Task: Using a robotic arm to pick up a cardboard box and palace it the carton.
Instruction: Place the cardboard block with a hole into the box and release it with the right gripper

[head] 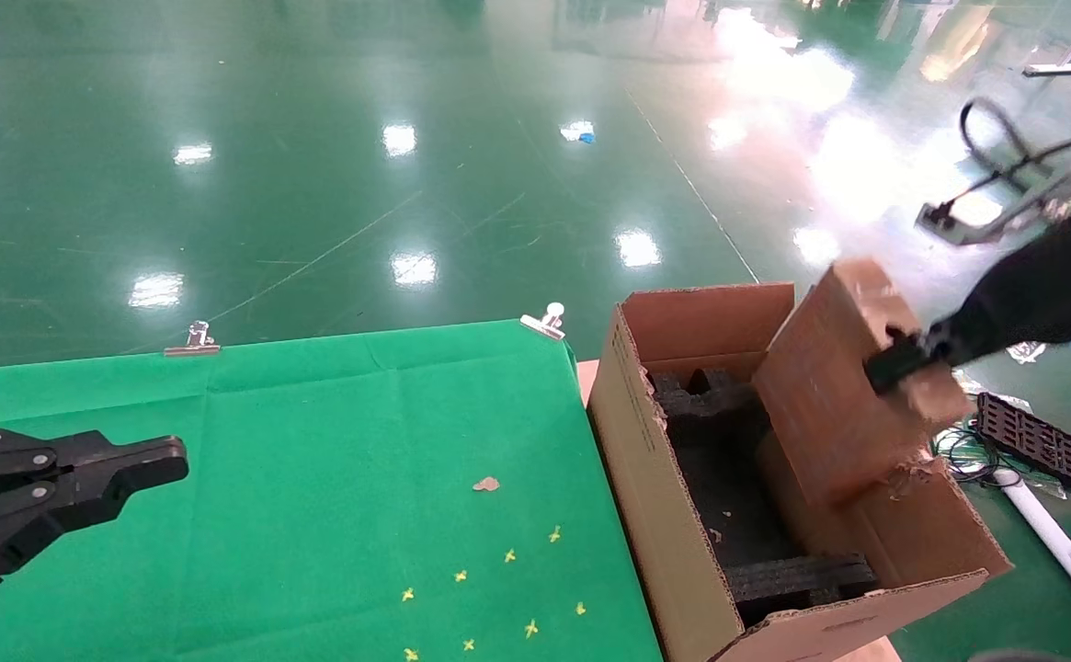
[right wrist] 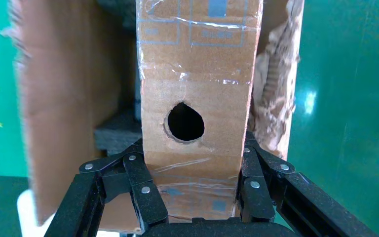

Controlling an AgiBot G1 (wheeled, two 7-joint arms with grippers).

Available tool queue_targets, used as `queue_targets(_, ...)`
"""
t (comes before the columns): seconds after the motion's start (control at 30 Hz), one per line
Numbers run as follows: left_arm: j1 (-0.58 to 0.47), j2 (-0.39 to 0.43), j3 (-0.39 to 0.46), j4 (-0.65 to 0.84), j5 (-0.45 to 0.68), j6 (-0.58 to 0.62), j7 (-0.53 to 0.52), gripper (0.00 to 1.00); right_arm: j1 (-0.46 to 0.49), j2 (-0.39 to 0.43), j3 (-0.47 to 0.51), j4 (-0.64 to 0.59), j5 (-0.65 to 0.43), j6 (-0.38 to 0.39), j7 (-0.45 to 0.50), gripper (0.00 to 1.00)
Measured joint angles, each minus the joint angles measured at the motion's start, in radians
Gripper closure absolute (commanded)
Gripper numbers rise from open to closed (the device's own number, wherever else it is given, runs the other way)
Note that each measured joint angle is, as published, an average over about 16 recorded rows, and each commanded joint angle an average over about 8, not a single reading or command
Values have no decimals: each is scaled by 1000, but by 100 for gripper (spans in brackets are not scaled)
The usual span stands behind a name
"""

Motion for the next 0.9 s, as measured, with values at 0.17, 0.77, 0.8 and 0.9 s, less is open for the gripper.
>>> queue_targets(0.17, 0, 0, 0, 0, 0, 0, 0, 0, -61, -10, -11, -55, 1, 14, -21, 100)
queue_targets(0.77, 0, -1, 1, 0, -1, -1, 1, 0, -244, -84, -22, -224, 5, 95, -33, 100)
queue_targets(0.8, 0, -1, 1, 0, -1, -1, 1, 0, -259, -89, -20, -231, 8, 104, -32, 100)
queue_targets(0.9, 0, -1, 2, 0, -1, -1, 1, 0, -307, -102, -14, -249, 19, 137, -31, 100)
